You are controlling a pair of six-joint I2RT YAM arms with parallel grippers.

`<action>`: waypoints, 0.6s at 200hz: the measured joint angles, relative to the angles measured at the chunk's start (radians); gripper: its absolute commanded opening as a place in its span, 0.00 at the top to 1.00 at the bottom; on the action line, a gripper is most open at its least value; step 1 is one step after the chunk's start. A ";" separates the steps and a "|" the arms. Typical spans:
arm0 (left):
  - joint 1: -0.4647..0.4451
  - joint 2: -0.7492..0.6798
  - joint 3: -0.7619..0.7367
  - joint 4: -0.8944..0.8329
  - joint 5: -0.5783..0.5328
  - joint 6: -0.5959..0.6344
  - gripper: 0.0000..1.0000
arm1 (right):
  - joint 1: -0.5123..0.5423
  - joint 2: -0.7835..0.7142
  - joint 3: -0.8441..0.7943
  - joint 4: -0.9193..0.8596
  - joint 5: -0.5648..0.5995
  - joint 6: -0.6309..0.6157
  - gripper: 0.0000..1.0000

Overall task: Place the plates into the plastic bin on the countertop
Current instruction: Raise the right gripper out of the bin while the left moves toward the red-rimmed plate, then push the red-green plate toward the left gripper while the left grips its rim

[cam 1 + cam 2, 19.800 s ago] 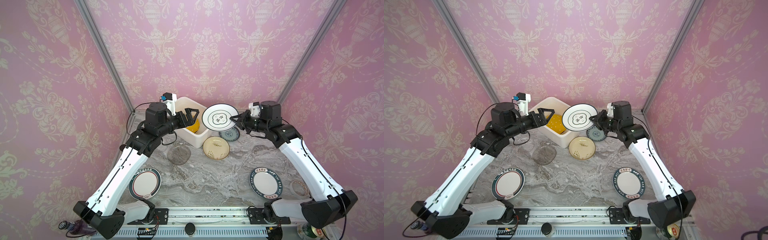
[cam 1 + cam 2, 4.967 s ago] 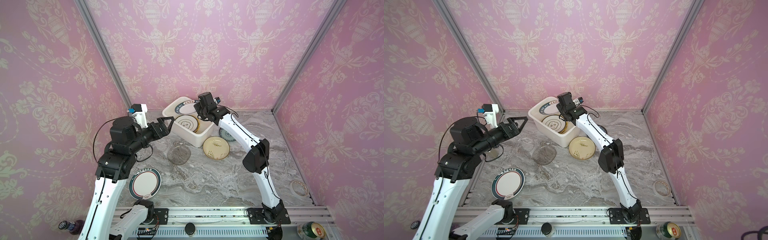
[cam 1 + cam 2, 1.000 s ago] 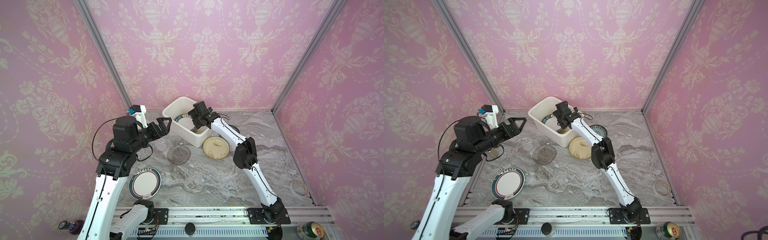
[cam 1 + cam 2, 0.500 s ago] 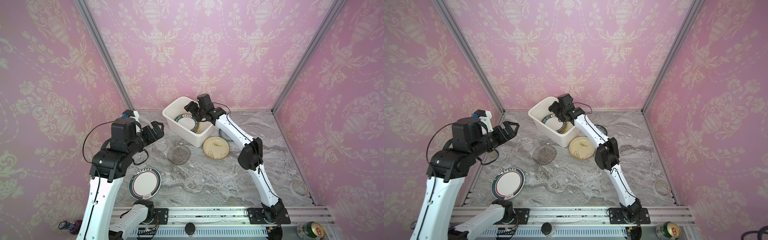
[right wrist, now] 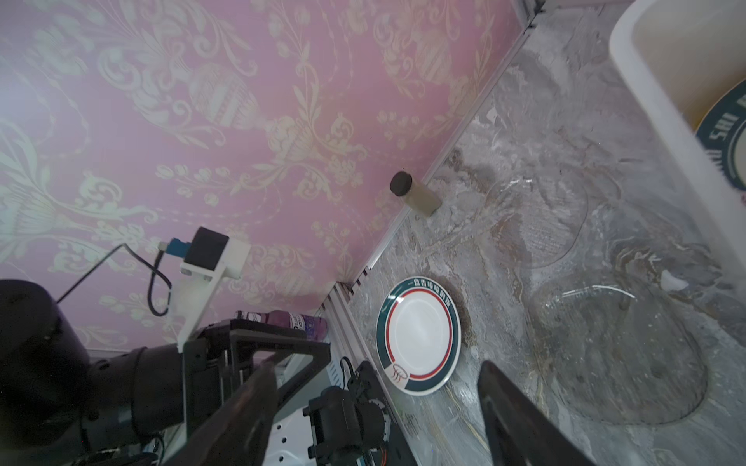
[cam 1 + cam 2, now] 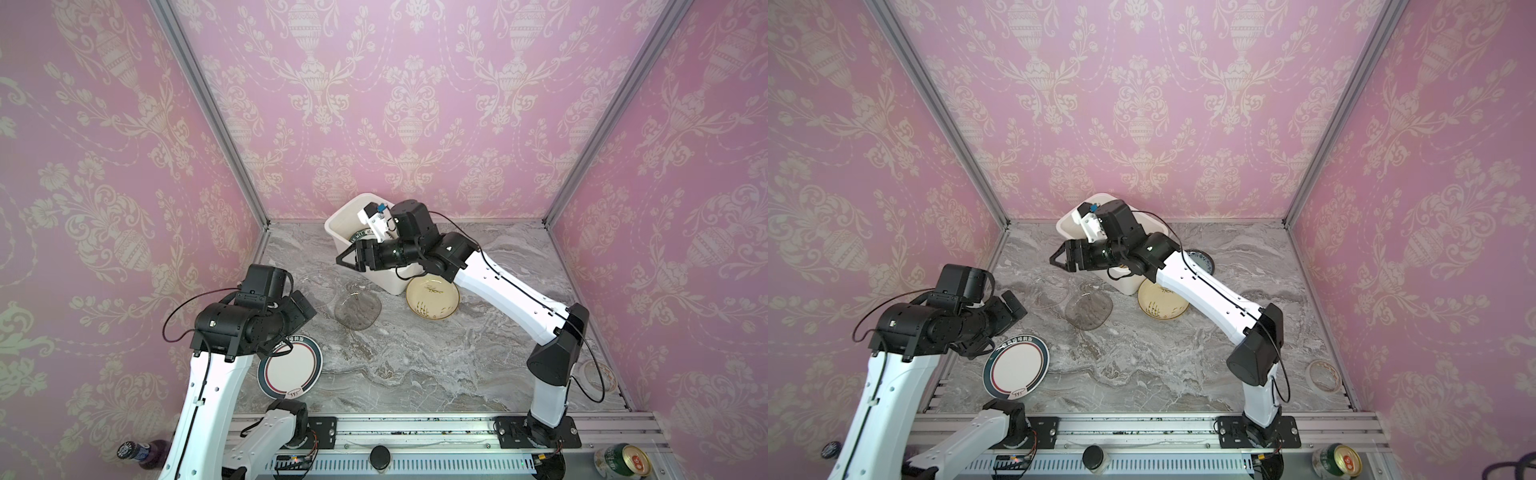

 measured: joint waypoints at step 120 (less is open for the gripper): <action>0.660 0.029 -0.375 0.129 0.113 0.285 0.01 | 0.160 0.331 -0.034 0.068 -0.115 -0.011 0.21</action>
